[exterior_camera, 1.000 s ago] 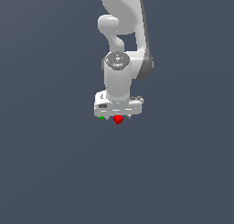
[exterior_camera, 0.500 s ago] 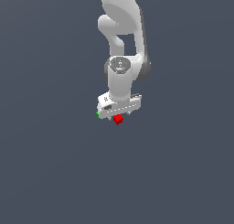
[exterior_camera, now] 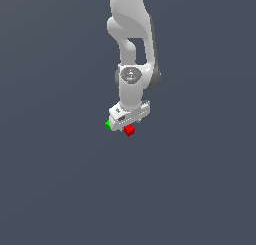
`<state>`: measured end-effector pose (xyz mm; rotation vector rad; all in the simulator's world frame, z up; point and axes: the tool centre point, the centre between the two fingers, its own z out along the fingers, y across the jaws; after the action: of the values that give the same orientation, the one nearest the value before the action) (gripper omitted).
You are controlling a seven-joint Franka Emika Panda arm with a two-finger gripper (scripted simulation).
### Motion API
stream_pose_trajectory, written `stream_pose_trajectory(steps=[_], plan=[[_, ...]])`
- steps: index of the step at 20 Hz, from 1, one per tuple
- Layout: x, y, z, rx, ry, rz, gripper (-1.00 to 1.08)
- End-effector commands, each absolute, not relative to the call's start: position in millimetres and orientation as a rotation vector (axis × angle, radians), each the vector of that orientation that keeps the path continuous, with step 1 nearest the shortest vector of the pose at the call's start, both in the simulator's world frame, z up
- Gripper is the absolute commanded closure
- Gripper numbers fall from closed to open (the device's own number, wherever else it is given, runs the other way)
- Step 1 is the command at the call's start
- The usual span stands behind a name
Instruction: Stack the red cube on top of the green cube.
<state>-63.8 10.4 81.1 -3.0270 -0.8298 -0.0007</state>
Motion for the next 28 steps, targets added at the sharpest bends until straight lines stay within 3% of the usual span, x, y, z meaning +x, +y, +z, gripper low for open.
stream_pose_trajectory(steps=[1, 19, 28], plan=[[-68.7, 9.3, 75.7, -3.011, -0.890, -0.001, -0.92], [-73.5, 7.0, 67.0, -2.994, -0.950, 0.000, -0.92], [-74.3, 7.0, 32.5, -2.995, -0.948, 0.000, -0.92]])
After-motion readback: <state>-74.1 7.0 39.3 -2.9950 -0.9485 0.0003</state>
